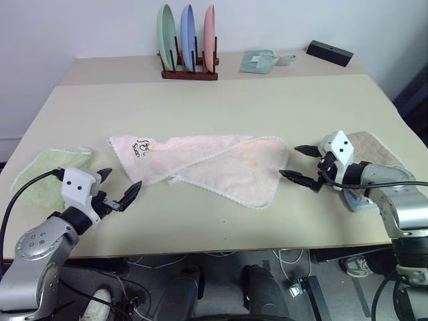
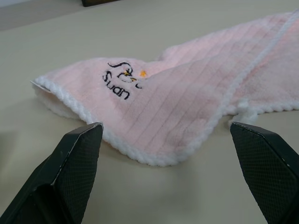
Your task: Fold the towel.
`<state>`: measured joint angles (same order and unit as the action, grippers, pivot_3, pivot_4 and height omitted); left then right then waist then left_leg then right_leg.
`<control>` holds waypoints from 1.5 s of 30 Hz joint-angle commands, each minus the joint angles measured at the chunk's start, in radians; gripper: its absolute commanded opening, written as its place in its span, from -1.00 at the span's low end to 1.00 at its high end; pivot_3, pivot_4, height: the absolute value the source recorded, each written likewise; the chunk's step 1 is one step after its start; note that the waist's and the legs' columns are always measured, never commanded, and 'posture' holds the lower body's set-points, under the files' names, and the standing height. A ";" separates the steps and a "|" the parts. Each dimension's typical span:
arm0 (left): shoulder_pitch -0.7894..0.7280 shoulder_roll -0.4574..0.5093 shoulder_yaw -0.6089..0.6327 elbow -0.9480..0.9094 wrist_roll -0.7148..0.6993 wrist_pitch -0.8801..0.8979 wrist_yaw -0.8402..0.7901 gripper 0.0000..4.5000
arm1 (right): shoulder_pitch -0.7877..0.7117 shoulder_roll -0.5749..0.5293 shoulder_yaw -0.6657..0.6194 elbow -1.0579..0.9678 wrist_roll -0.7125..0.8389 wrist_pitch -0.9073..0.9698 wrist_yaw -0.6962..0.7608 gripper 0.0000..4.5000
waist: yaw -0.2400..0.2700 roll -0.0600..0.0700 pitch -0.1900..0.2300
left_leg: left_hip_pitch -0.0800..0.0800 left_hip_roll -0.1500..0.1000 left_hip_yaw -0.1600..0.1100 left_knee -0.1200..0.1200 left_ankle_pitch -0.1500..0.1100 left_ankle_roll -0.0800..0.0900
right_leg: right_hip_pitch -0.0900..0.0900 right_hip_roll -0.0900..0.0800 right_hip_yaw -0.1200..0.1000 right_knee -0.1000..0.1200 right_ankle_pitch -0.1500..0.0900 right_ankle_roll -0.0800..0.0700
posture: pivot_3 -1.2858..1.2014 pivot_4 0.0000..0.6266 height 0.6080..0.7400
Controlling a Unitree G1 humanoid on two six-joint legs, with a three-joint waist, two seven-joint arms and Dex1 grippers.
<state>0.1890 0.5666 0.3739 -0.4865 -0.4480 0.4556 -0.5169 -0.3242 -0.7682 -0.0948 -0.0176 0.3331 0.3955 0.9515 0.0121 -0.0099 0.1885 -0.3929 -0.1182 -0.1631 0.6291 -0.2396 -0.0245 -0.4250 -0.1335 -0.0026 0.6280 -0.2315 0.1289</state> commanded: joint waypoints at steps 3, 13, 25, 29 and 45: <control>-0.009 -0.006 -0.004 -0.037 -0.008 0.002 0.012 0.96 | -0.019 -0.009 -0.014 -0.041 0.003 -0.011 -0.005 1.00 | 0.001 0.000 0.000 | 0.000 0.000 0.000 0.000 0.000 0.000 | 0.000 0.000 0.000 0.000 0.000 0.000 | 0.03 -0.52 0.93; -0.026 0.024 -0.077 -0.092 -0.002 0.013 -0.032 0.96 | -0.030 0.048 0.023 -0.060 -0.013 -0.016 -0.053 1.00 | 0.001 0.000 0.000 | 0.000 0.000 0.000 0.000 0.000 0.000 | 0.000 0.000 0.000 0.000 0.000 0.000 | 0.03 -0.52 0.93; -0.183 0.165 -0.277 0.106 0.222 -0.029 -0.077 0.96 | 0.002 0.122 0.055 -0.159 -0.005 0.019 -0.129 1.00 | 0.000 0.000 0.000 | 0.000 0.000 0.000 0.000 0.000 0.000 | 0.000 0.001 0.000 0.000 0.000 0.000 | 0.03 -0.52 0.93; -0.226 0.188 -0.298 0.206 0.273 -0.075 -0.102 0.96 | 0.016 0.134 0.044 -0.178 0.001 0.026 -0.154 1.00 | 0.001 0.000 0.000 | 0.000 0.000 0.000 -0.001 0.000 0.000 | -0.001 0.001 0.000 0.000 0.000 0.000 | 0.03 -0.52 0.93; -0.368 0.185 -0.364 0.507 0.379 -0.246 -0.151 -0.96 | -0.016 0.160 0.060 -0.171 -0.014 0.015 -0.182 1.00 | -0.003 0.000 0.000 | 0.001 0.000 0.000 -0.001 0.000 0.000 | -0.001 0.001 0.000 0.001 0.000 0.000 | 0.03 -0.52 0.93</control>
<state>-0.1775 0.7451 -0.0037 0.0095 -0.0886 0.2218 -0.6701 -0.3210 -0.6066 -0.0264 -0.1561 0.3188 0.4285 0.7714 0.0094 -0.0095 0.1883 -0.3920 -0.1180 -0.1634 0.6284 -0.2395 -0.0246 -0.4256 -0.1329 -0.0025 0.6289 -0.2311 0.1289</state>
